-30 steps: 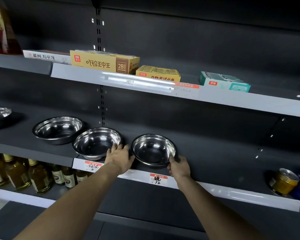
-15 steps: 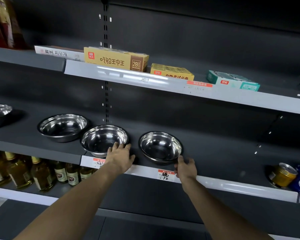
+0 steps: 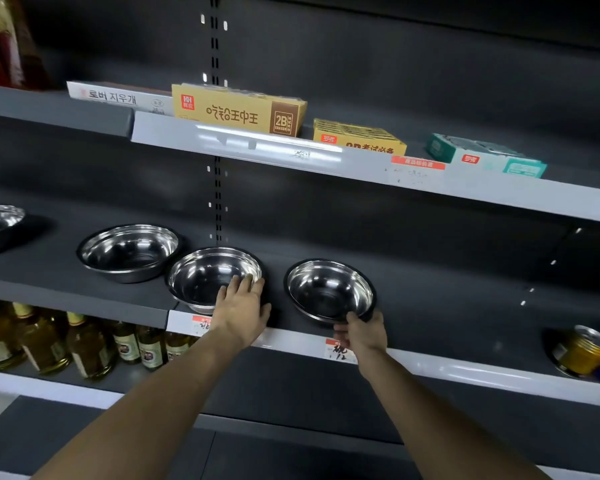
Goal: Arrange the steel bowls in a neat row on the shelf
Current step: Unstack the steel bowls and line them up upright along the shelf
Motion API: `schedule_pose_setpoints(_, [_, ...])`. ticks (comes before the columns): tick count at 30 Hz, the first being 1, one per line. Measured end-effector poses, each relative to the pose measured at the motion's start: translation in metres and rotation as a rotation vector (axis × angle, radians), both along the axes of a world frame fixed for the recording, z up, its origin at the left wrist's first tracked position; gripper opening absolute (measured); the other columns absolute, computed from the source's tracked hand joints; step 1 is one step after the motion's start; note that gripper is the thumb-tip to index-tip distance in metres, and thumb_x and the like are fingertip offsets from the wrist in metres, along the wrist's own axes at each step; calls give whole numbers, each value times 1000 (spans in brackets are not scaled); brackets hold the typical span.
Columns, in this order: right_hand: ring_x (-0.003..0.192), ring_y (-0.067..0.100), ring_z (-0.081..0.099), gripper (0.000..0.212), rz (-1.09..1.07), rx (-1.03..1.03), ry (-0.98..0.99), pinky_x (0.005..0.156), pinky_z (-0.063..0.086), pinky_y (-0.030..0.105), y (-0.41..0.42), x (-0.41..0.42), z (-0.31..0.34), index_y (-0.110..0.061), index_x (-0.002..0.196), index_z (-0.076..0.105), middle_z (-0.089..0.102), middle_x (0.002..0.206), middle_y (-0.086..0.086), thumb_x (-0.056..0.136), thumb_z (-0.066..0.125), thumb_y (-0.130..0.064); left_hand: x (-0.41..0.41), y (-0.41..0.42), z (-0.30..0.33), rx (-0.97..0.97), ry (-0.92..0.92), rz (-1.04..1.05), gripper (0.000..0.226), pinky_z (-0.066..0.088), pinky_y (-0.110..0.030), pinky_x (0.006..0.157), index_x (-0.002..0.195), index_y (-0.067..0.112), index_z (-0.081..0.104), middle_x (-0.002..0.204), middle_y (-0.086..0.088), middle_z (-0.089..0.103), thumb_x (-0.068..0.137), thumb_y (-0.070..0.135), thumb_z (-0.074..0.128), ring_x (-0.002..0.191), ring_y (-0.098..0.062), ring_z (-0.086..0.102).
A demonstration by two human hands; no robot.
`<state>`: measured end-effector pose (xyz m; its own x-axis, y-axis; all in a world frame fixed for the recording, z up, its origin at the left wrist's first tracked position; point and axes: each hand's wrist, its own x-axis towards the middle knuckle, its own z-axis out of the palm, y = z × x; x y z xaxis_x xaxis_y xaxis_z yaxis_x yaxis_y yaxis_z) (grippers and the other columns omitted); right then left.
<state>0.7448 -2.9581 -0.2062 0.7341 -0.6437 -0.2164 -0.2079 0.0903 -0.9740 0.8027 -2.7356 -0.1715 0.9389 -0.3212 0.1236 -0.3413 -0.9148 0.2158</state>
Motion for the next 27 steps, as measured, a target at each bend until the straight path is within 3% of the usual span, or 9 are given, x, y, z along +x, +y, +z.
schedule_pose_setpoints(12, [41, 17, 61, 53, 0, -43, -27, 44, 48, 26, 7, 32, -12, -9, 145, 39, 69, 58, 9, 93, 52, -8, 26, 20, 9, -30, -108, 136, 57, 15, -44, 122, 153, 16, 27, 161, -7, 26, 102, 39, 35, 151, -28, 14])
schedule_pose_setpoints(19, [47, 20, 63, 53, -23, -10, -41, 46, 49, 28, 20, 7, -9, -8, 145, 38, 72, 64, 14, 94, 51, -5, 33, 10, 3, -56, -93, -24, 59, 14, -43, 122, 154, 18, 27, 162, -5, 22, 101, 40, 38, 151, -27, 12])
schedule_pose_setpoints(24, [44, 15, 61, 32, -58, -11, -40, 42, 47, 24, 43, -9, -3, -9, 129, 50, 69, 66, 12, 97, 51, -6, 25, 26, -2, -52, -100, -160, 59, 13, -42, 122, 154, 19, 25, 161, -5, 23, 101, 41, 37, 151, -27, 11])
schedule_pose_setpoints(27, [46, 17, 62, 32, -124, -28, -35, 44, 48, 26, 61, -9, 0, -10, 130, 50, 68, 70, 16, 98, 50, -6, 22, 47, -3, -45, -97, -218, 59, 12, -41, 123, 155, 20, 24, 161, -5, 22, 101, 41, 37, 151, -27, 12])
